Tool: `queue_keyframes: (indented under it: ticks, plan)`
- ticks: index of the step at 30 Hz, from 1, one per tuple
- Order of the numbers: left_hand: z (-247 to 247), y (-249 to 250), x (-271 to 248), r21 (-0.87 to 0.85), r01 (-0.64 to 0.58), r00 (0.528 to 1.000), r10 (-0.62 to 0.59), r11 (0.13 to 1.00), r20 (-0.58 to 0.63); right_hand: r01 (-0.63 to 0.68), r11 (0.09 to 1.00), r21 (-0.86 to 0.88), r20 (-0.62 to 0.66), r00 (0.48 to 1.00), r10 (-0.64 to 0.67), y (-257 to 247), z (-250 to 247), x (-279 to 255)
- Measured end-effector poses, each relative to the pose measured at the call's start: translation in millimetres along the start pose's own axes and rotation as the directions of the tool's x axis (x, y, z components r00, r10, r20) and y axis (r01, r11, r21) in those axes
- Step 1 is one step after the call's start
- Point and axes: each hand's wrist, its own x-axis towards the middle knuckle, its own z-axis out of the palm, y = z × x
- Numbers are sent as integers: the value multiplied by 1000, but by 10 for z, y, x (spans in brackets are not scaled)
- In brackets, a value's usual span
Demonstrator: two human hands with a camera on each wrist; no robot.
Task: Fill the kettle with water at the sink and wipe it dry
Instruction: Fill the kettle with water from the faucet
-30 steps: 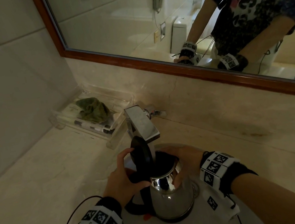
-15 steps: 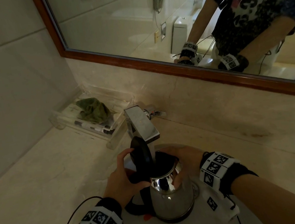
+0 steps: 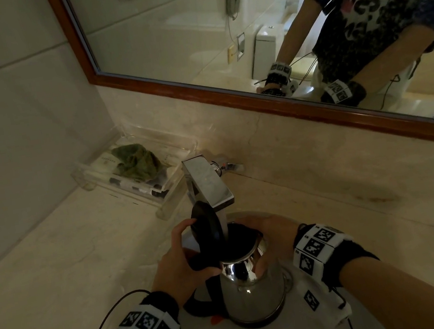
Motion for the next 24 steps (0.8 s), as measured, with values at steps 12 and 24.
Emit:
queue_keyframes:
  ticks: [12, 24]
  plan:
    - [2, -14, 3, 13, 3, 1000, -3, 1000, -6, 10, 1000, 11, 5, 1000, -10, 35, 10, 23]
    - [-3, -9, 11, 8, -6, 1000, 6, 1000, -4, 53, 999, -1, -19, 998, -53, -16, -19, 1]
